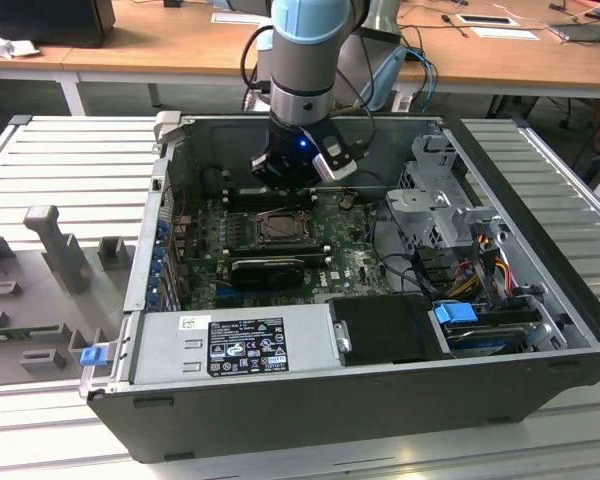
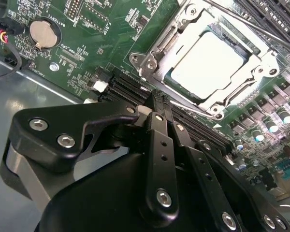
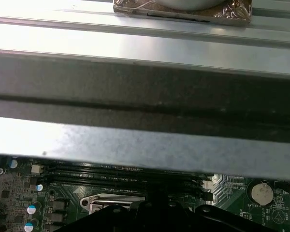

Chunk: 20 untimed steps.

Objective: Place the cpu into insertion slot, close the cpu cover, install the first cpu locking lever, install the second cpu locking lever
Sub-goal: 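Install the first cpu locking lever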

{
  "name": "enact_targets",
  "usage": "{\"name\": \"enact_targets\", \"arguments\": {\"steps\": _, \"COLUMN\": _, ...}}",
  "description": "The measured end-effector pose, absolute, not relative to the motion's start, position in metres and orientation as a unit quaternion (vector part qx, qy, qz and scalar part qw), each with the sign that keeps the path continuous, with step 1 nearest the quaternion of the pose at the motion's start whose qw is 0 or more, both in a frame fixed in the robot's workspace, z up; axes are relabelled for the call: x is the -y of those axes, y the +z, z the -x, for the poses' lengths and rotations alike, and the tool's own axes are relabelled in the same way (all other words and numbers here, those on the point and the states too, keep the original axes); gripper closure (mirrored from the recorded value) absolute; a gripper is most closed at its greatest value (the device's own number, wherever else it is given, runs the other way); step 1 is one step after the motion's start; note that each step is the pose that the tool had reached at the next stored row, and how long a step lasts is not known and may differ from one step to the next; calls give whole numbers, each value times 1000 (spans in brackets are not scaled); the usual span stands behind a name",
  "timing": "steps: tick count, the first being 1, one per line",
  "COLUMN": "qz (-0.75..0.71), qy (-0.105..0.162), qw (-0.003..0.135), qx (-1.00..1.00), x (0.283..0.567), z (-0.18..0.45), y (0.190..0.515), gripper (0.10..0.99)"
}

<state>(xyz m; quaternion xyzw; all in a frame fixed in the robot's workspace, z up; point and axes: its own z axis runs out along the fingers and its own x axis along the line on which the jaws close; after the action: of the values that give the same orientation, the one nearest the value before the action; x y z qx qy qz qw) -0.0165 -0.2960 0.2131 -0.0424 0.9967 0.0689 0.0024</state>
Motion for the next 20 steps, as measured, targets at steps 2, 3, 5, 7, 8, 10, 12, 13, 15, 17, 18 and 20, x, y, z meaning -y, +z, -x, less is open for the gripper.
{"name": "enact_targets", "arguments": {"steps": 2, "qz": 42, "qy": 69, "qw": 2, "qx": -997, "x": 296, "z": 17, "y": 212, "gripper": 980}}
{"name": "enact_targets", "arguments": {"steps": 3, "qz": 42, "qy": 69, "qw": 3, "qx": -997, "x": 296, "z": 16, "y": 212, "gripper": 980}}
{"name": "enact_targets", "arguments": {"steps": 5, "qz": 43, "qy": 69, "qw": 3, "qx": -997, "x": 296, "z": 16, "y": 211, "gripper": 980}}
{"name": "enact_targets", "arguments": {"steps": 7, "qz": 43, "qy": 69, "qw": 3, "qx": -997, "x": 296, "z": 16, "y": 210, "gripper": 980}}
{"name": "enact_targets", "arguments": {"steps": 8, "qz": 43, "qy": 69, "qw": 3, "qx": -997, "x": 296, "z": 16, "y": 209, "gripper": 980}}
{"name": "enact_targets", "arguments": {"steps": 10, "qz": 43, "qy": 69, "qw": 3, "qx": -997, "x": 296, "z": 16, "y": 207, "gripper": 980}}
{"name": "enact_targets", "arguments": {"steps": 12, "qz": 43, "qy": 69, "qw": 3, "qx": -997, "x": 296, "z": 16, "y": 205, "gripper": 980}}
{"name": "enact_targets", "arguments": {"steps": 13, "qz": 43, "qy": 69, "qw": 3, "qx": -997, "x": 296, "z": 16, "y": 205, "gripper": 980}}
{"name": "enact_targets", "arguments": {"steps": 15, "qz": 43, "qy": 68, "qw": 3, "qx": -997, "x": 296, "z": 17, "y": 204, "gripper": 980}}
{"name": "enact_targets", "arguments": {"steps": 17, "qz": 43, "qy": 67, "qw": 3, "qx": -997, "x": 296, "z": 17, "y": 203, "gripper": 980}}
{"name": "enact_targets", "arguments": {"steps": 18, "qz": 43, "qy": 67, "qw": 3, "qx": -997, "x": 296, "z": 16, "y": 203, "gripper": 980}}
{"name": "enact_targets", "arguments": {"steps": 20, "qz": 43, "qy": 66, "qw": 3, "qx": -997, "x": 296, "z": 17, "y": 203, "gripper": 980}}
